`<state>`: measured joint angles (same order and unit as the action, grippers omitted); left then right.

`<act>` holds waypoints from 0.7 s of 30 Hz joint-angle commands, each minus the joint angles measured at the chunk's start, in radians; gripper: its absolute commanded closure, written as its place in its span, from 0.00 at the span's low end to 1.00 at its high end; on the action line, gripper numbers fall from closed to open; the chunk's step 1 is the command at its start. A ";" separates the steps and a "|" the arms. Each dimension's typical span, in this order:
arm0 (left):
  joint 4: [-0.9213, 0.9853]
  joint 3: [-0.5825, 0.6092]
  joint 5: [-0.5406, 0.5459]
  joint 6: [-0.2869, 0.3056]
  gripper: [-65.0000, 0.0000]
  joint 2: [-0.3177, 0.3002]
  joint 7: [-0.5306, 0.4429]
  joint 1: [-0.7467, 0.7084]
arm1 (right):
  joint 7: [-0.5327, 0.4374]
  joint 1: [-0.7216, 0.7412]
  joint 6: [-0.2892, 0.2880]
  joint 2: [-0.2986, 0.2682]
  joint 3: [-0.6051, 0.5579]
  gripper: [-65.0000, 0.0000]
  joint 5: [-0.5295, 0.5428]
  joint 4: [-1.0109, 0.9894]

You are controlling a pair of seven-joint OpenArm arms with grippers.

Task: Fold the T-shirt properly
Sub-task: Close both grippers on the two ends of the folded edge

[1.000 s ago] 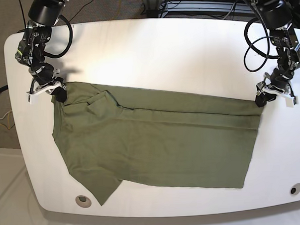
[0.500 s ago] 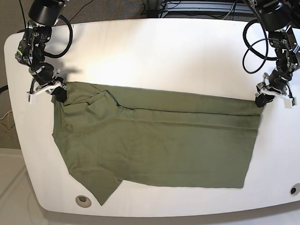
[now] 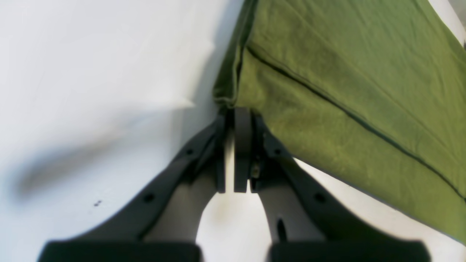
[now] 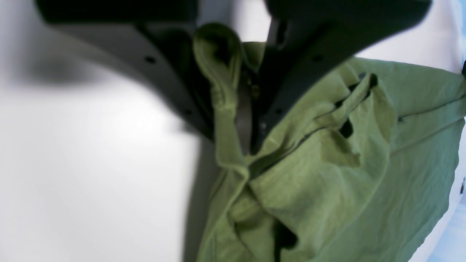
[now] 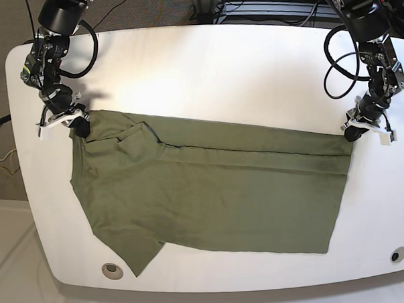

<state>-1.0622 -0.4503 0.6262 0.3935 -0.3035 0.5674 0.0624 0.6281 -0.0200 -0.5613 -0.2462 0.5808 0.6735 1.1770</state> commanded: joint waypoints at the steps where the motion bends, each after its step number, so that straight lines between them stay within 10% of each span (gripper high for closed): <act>1: -0.009 0.002 -0.005 -0.002 1.00 -0.017 0.010 0.003 | -0.002 0.009 -0.002 -0.014 0.000 1.00 0.002 0.012; 21: -0.026 0.009 0.037 0.004 1.00 -0.029 0.014 -0.087 | -0.004 -0.081 0.002 -0.011 0.002 1.00 0.014 0.124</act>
<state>-1.0859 -0.4427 0.6914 0.4118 -0.3195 0.5476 -0.0162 0.6411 -0.1059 -0.5533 -0.2428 0.5804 0.6735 1.2816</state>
